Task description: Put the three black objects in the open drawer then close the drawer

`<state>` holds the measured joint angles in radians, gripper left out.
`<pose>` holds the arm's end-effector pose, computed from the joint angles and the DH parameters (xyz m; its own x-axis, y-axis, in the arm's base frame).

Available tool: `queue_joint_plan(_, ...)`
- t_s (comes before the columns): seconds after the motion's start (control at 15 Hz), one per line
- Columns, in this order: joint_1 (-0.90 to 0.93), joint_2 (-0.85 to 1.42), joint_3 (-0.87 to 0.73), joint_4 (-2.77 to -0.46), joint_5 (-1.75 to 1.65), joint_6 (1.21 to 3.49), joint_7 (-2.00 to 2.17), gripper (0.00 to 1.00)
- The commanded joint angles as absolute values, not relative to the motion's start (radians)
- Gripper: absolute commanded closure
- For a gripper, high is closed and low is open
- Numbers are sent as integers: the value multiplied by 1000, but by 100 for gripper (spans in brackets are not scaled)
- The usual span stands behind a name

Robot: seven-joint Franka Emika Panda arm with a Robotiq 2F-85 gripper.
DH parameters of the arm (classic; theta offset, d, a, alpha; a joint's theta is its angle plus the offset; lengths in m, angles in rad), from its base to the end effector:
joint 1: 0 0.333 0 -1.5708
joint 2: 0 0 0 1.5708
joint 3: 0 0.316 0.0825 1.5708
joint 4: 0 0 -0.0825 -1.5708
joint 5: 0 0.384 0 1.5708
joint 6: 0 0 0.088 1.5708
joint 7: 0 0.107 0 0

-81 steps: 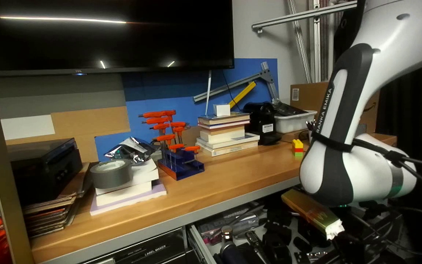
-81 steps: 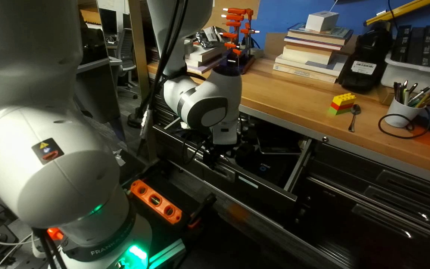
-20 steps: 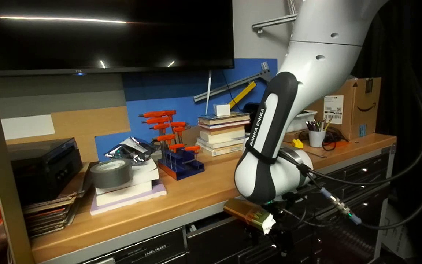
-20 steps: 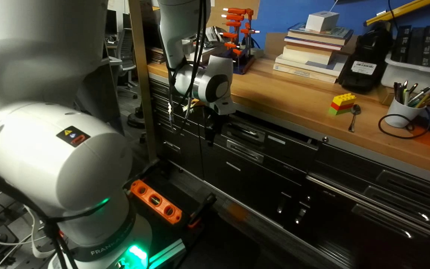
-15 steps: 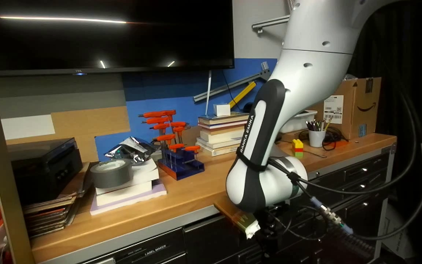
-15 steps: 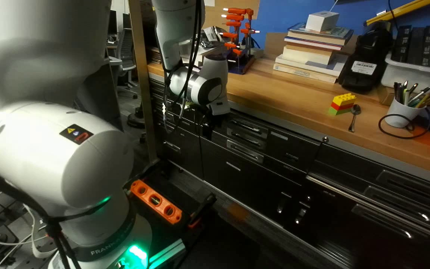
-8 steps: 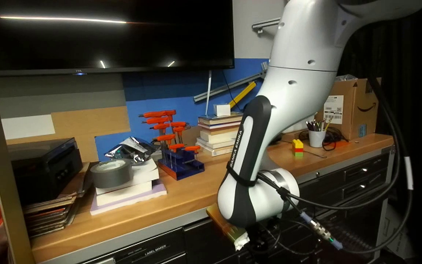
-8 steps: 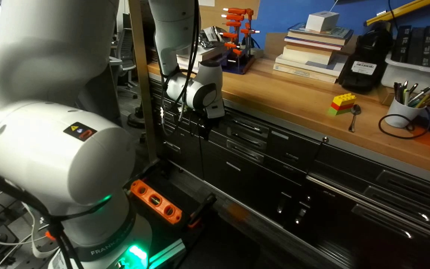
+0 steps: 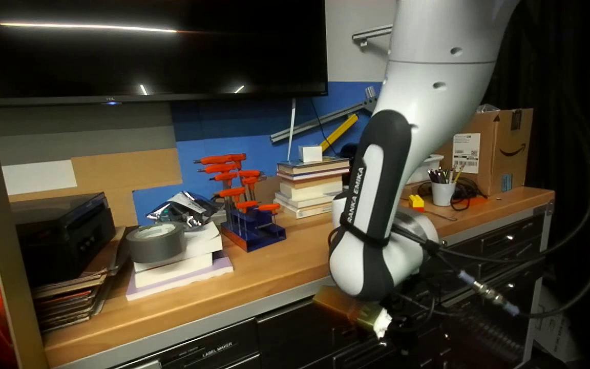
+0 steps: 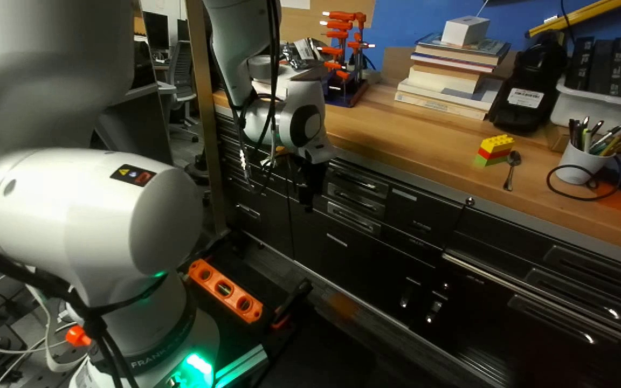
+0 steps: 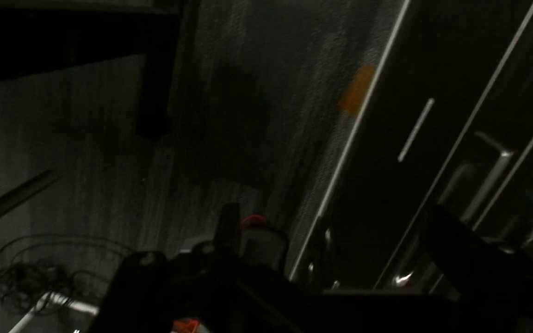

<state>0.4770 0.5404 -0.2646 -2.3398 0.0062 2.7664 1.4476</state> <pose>0.4837 0.0907 0.1053 0.3555 -0.9270 0.1200 -0.9326 -0.3431 0.1121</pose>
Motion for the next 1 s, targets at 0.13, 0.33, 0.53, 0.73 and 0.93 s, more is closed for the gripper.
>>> queue_joint_plan(0.13,543,187,-412,-2552,-337,2497,1378,0)
queue_joint_plan(0.33,546,22,-450,-2596,-491,2383,1307,0)
queue_joint_plan(0.53,356,-144,-274,-2618,-597,2295,1200,0)
queue_joint_plan(0.73,236,-304,-151,-2648,-545,2268,989,0)
queue_joint_plan(0.93,291,-470,-211,-2662,-486,2212,761,0)
